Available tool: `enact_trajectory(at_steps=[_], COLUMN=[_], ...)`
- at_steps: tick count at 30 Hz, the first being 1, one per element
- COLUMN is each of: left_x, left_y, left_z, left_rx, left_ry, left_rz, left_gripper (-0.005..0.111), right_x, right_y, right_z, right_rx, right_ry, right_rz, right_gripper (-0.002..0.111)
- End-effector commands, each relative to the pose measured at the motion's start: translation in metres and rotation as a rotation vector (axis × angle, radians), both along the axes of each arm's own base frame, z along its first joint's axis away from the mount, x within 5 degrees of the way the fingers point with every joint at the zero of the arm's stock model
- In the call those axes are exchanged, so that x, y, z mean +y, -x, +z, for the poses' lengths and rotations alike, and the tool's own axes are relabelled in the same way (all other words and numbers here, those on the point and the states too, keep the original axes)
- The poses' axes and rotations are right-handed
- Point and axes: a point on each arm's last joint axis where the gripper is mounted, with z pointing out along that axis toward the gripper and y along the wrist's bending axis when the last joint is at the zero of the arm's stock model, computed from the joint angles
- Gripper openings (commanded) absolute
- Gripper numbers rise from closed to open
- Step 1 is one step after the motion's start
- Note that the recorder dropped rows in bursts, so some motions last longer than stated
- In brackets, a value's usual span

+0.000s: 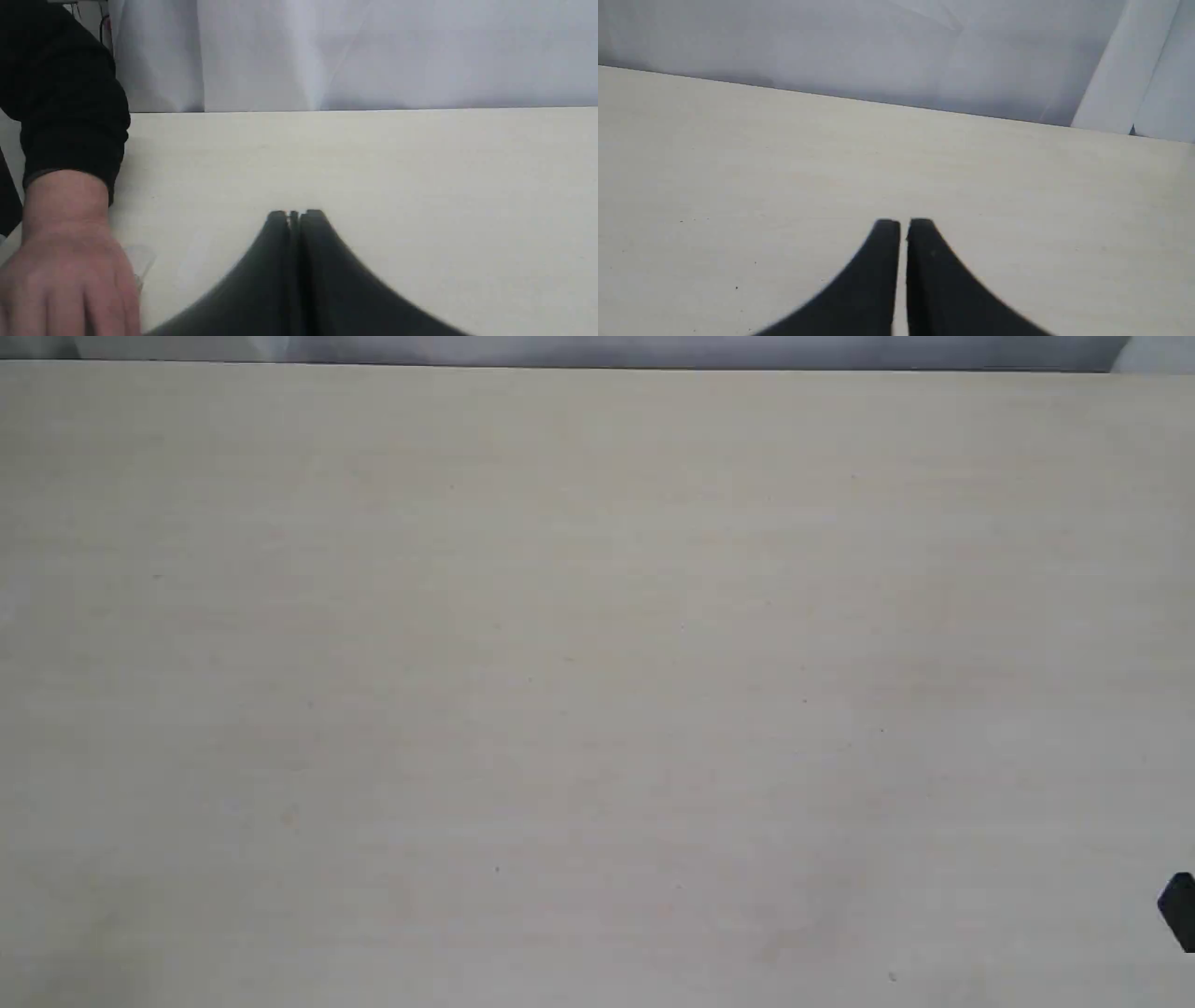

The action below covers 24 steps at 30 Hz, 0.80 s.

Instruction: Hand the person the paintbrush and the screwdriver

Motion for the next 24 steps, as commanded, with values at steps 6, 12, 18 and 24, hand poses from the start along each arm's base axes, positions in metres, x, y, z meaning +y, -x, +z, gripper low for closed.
enact_trajectory(at_steps=[6,12,18,24], left_x=[-0.0005,-0.0005,-0.0005,-0.0006], left_y=[0.0,0.0,0.0,0.0], left_z=[0.0,0.0,0.0,-0.0001], left_rx=[-0.007,-0.007,-0.007,-0.006], left_ry=[0.003,0.003,0.003,0.005], left_rz=[-0.008,-0.008,-0.008,-0.009], left_gripper=[0.0,0.0,0.0,0.0], right_x=[-0.0006,-0.0014,-0.0033,-0.0036], right_y=[0.0004,0.0016,0.0057,0.0075], right_z=[-0.0018,-0.0062,-0.0094,-0.0092], right_rx=[0.011,0.058,0.08,0.069], right_ry=[-0.042,-0.05,-0.016,-0.012], right_rz=[-0.015,-0.027,-0.04,-0.043], right_gripper=[0.005,0.005,0.005,0.005])
